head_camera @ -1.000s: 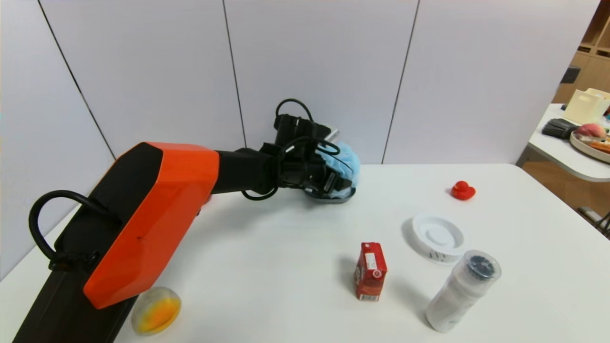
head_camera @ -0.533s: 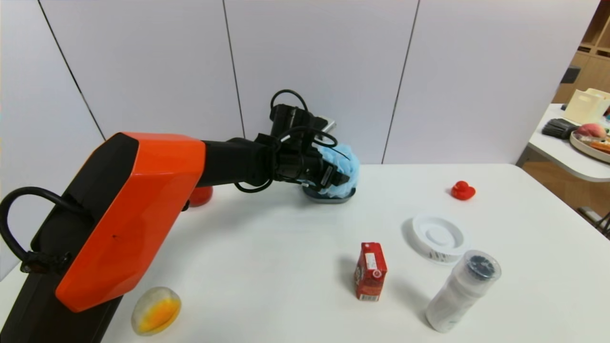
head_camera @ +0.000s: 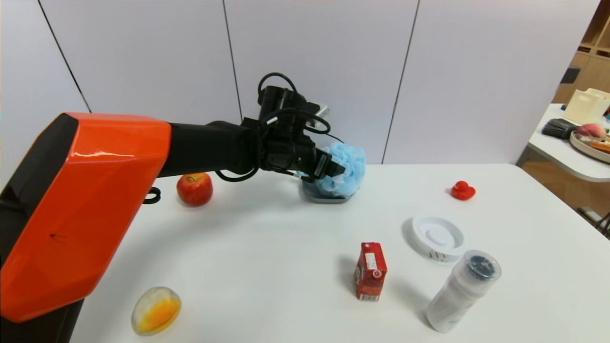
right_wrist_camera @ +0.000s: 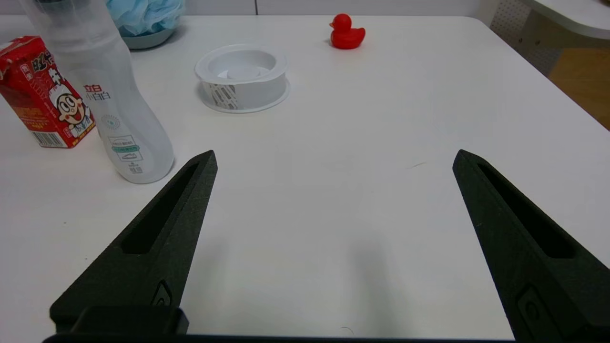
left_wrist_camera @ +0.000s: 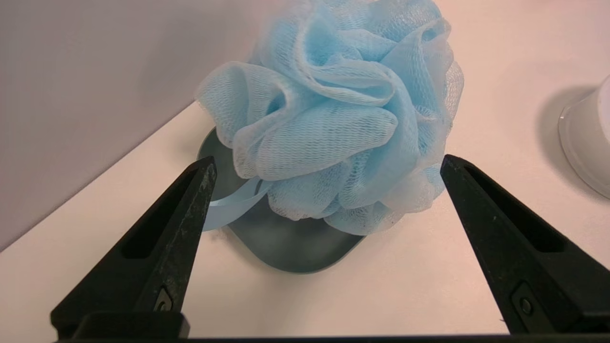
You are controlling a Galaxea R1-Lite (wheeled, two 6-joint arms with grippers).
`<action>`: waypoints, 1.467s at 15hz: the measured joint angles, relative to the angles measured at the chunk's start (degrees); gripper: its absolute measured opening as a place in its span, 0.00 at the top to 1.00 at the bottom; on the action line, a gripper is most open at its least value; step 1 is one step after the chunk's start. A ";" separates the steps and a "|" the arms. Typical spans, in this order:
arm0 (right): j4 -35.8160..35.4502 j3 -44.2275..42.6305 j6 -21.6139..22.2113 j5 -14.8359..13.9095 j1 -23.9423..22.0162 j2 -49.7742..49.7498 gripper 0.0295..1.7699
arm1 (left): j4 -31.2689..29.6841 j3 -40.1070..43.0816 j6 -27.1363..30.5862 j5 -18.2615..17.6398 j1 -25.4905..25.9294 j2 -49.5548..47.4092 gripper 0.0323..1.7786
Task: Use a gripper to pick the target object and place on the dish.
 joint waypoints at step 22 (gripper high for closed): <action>0.00 0.00 0.00 0.00 0.00 0.00 0.03 | -37.47 52.74 13.69 20.47 10.45 -60.10 0.05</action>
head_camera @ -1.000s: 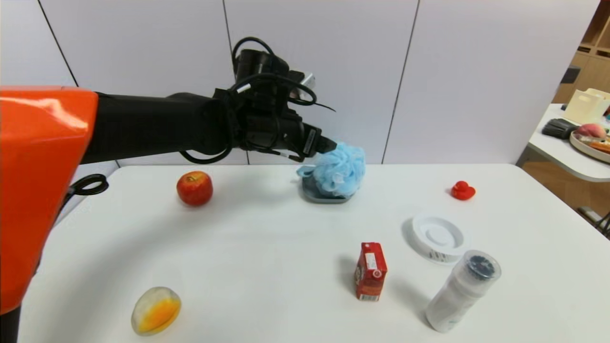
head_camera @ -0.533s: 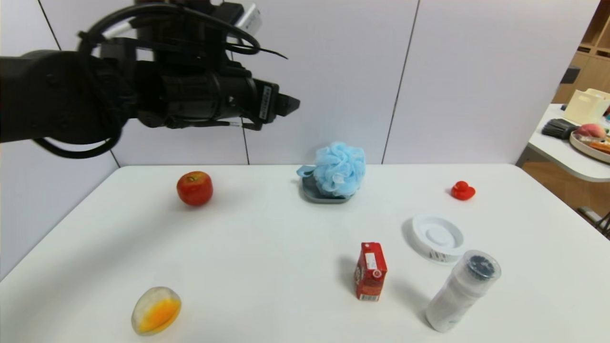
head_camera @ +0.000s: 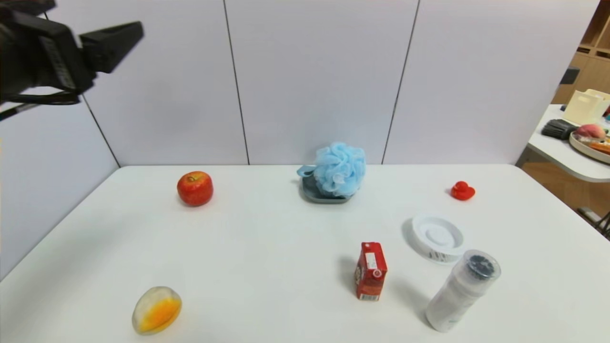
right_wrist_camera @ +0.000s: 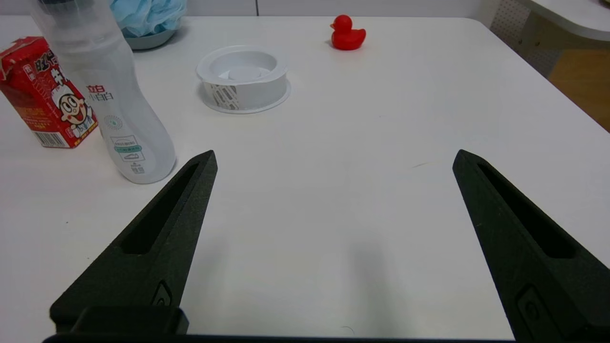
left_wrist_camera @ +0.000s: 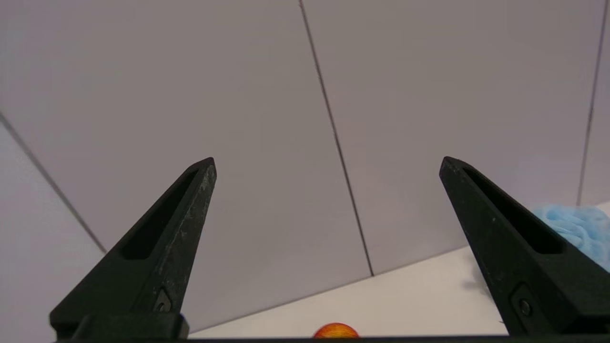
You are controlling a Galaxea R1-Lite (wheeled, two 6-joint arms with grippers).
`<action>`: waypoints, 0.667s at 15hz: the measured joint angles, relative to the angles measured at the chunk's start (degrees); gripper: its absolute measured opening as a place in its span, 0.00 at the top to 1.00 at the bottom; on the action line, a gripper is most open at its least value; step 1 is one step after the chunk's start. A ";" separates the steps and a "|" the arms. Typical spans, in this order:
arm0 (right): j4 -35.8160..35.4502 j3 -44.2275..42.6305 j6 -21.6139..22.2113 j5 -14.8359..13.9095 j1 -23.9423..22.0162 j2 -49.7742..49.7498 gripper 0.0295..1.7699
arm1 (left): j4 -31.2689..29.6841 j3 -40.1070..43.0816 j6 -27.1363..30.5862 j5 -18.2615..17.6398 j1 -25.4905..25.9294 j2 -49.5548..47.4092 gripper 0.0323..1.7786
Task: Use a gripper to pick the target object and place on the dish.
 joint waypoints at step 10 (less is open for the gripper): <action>0.00 0.00 0.00 0.00 -0.02 0.00 0.03 | -1.40 23.19 -1.38 -0.20 14.47 -38.49 0.05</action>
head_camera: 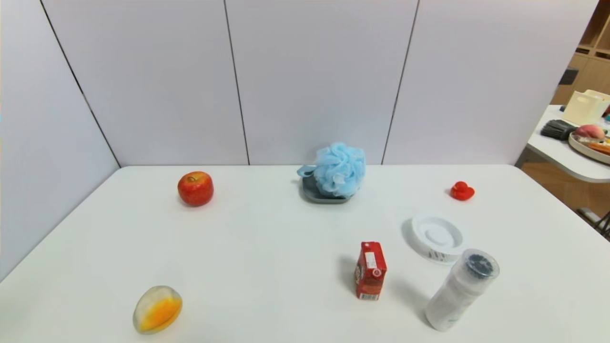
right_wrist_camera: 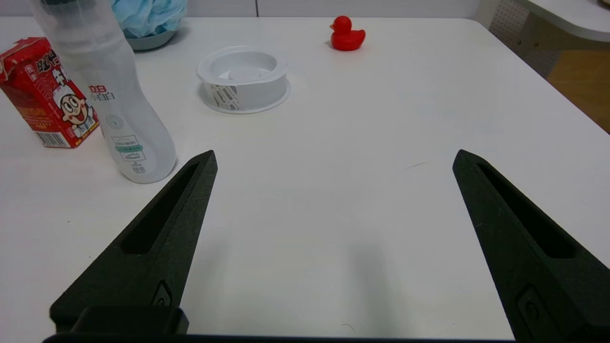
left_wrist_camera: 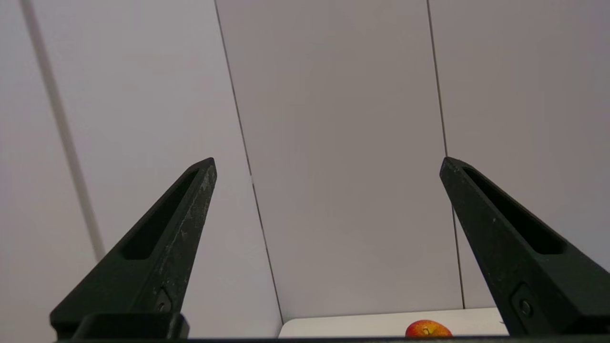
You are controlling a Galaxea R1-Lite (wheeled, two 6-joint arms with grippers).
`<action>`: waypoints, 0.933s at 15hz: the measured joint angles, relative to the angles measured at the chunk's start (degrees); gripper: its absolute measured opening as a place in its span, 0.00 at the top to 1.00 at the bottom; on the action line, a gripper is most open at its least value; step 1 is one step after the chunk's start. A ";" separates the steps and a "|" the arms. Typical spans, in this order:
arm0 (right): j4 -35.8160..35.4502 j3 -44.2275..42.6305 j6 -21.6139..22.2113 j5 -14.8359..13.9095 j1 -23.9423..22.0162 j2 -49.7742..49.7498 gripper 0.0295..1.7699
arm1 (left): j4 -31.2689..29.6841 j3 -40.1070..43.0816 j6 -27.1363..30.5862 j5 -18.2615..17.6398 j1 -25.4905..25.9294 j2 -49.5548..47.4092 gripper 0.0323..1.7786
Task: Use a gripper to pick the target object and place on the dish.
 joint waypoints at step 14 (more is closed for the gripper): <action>0.00 0.00 -0.02 0.00 0.02 0.00 0.03 | 35.93 18.96 -7.02 -11.34 9.22 -29.21 0.05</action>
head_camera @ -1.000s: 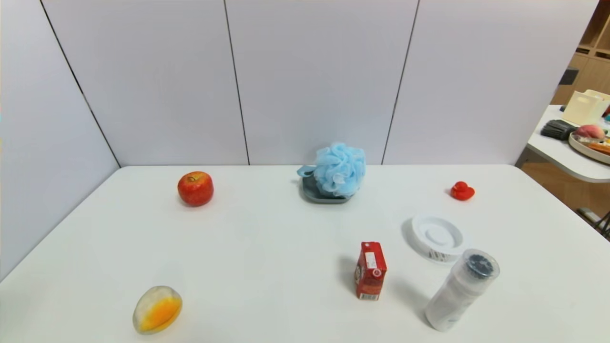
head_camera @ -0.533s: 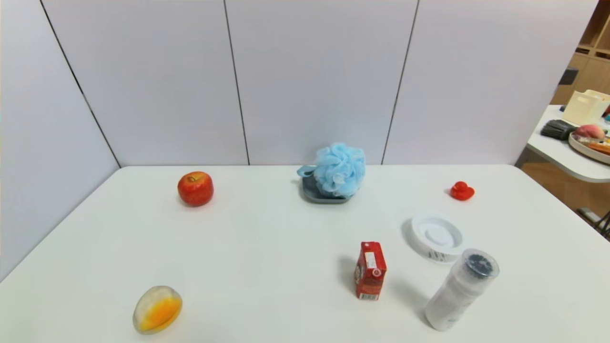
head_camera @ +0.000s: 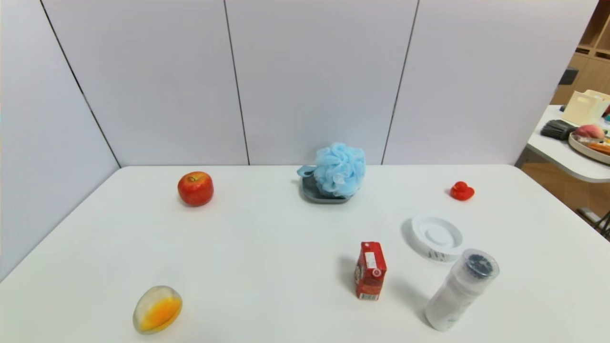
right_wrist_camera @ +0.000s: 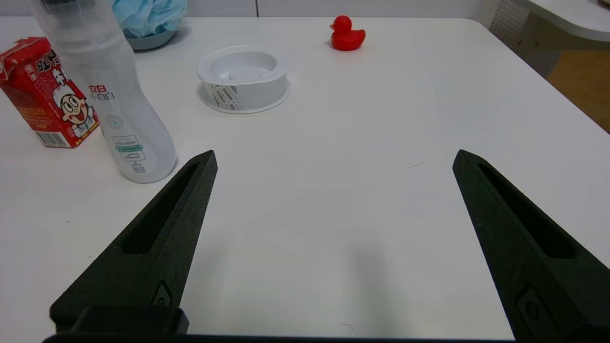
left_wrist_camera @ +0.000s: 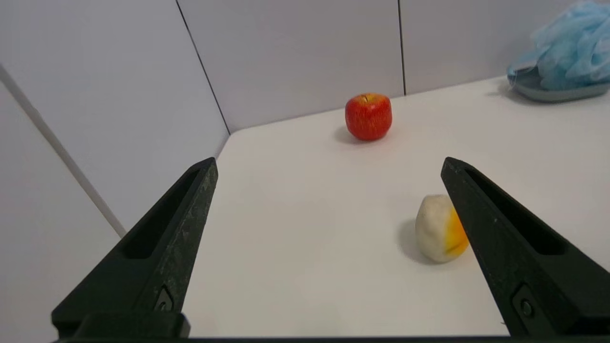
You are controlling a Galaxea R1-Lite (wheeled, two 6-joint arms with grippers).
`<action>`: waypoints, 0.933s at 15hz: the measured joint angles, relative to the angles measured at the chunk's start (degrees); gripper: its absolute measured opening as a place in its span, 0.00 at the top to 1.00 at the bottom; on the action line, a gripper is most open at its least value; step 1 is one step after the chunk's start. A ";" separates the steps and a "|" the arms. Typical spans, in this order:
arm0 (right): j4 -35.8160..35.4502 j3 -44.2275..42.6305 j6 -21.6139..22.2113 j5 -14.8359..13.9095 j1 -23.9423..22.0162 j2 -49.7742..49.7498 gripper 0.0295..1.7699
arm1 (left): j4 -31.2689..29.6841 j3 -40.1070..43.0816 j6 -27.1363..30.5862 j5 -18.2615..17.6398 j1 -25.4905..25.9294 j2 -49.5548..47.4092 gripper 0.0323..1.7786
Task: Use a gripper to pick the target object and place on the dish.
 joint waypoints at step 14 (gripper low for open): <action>0.00 0.00 0.02 0.00 -0.02 0.00 0.03 | -0.88 13.34 -9.00 -2.05 0.00 -0.21 0.05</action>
